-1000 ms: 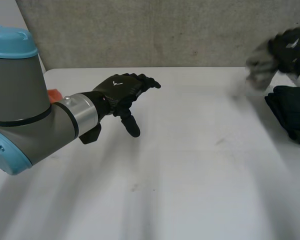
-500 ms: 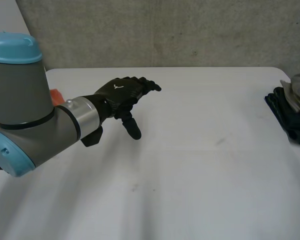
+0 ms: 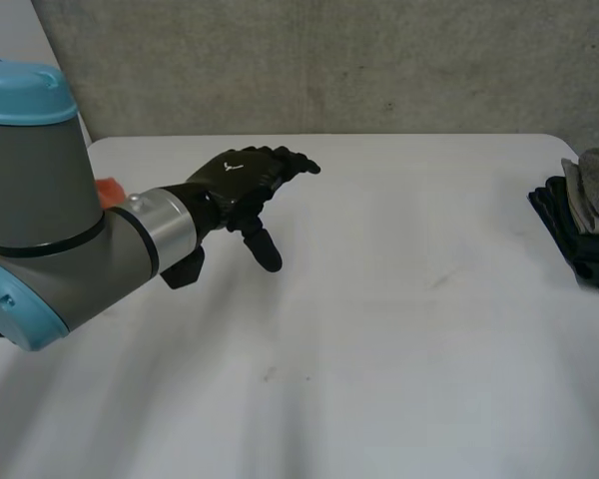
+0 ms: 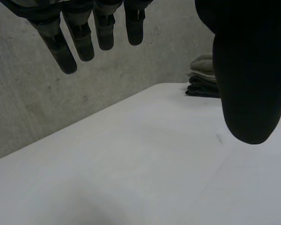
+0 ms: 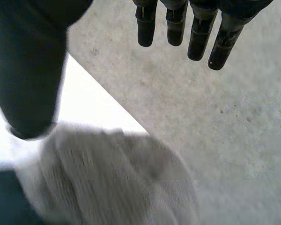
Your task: Fold the laundry.
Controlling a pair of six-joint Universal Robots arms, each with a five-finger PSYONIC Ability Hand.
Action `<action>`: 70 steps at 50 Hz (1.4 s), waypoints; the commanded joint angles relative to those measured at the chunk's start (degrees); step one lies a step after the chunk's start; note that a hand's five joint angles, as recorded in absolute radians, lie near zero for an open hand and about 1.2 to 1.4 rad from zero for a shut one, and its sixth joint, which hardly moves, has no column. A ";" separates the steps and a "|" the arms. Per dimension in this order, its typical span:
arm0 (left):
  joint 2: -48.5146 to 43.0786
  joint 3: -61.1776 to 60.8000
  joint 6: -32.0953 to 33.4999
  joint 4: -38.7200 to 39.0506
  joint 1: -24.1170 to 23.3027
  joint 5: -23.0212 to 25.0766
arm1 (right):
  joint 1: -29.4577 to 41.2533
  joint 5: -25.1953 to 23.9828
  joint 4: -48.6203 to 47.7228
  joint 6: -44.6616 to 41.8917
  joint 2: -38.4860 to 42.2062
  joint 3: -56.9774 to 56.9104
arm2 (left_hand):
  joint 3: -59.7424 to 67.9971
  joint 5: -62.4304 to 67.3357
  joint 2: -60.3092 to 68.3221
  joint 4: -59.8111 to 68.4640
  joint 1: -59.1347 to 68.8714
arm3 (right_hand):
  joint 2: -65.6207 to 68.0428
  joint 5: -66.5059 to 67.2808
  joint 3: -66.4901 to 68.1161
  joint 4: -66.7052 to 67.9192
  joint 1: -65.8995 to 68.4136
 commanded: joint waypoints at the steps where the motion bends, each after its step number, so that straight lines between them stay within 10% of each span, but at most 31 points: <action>1: 2.02 0.25 0.02 0.08 0.19 -0.17 | 18.32 16.40 0.84 6.88 -8.30 3.77 | -0.92 -1.63 -0.46 -0.60 0.06 | -2.69 -3.83 -2.31 -3.47 -1.82; 17: 10.54 -7.74 1.07 12.37 13.28 -12.03 | 48.40 45.16 -22.63 18.68 -16.13 26.34 | -1.93 -2.64 -1.47 -1.61 -0.95 | -2.69 -3.83 -2.31 -3.47 -1.82; 31: -6.32 -6.52 23.38 17.66 32.09 -4.39 | 49.73 42.28 -25.72 10.77 -16.84 39.72 | -1.93 -2.64 -1.47 -1.61 -0.95 | -2.69 -3.83 -2.31 -3.47 -1.82; 42: -22.58 3.76 33.94 18.01 36.40 -1.05 | 49.38 40.69 -25.90 10.15 -16.66 42.54 | -1.93 -2.64 -1.47 -1.61 -0.95 | -2.69 -3.83 -2.31 -3.47 -1.82; 51: -27.24 8.43 34.38 18.36 37.90 1.32 | 49.29 40.52 -26.07 9.98 -16.31 42.80 | 4.27 3.57 4.73 4.59 5.25 | -2.69 -3.83 -2.31 -3.47 -1.82; 56: -28.21 7.90 33.77 18.80 37.55 3.96 | 49.29 40.52 -26.07 9.80 -15.96 42.54 | 67.95 67.24 68.41 68.27 68.93 | -2.69 -3.83 -2.31 -3.47 -1.82; 64: -17.51 1.58 29.56 19.77 28.07 0.36 | 48.86 40.52 -26.07 9.80 -16.13 41.22 | 68.02 67.32 68.48 68.34 69.00 | -2.69 -3.83 -2.31 -3.47 -1.82; 70: -6.79 -4.48 8.25 19.68 15.43 -0.52 | 44.29 40.78 -25.37 9.89 -16.66 37.89 | 68.02 67.32 68.48 68.34 69.00 | -2.69 -3.83 -2.31 -3.47 -1.82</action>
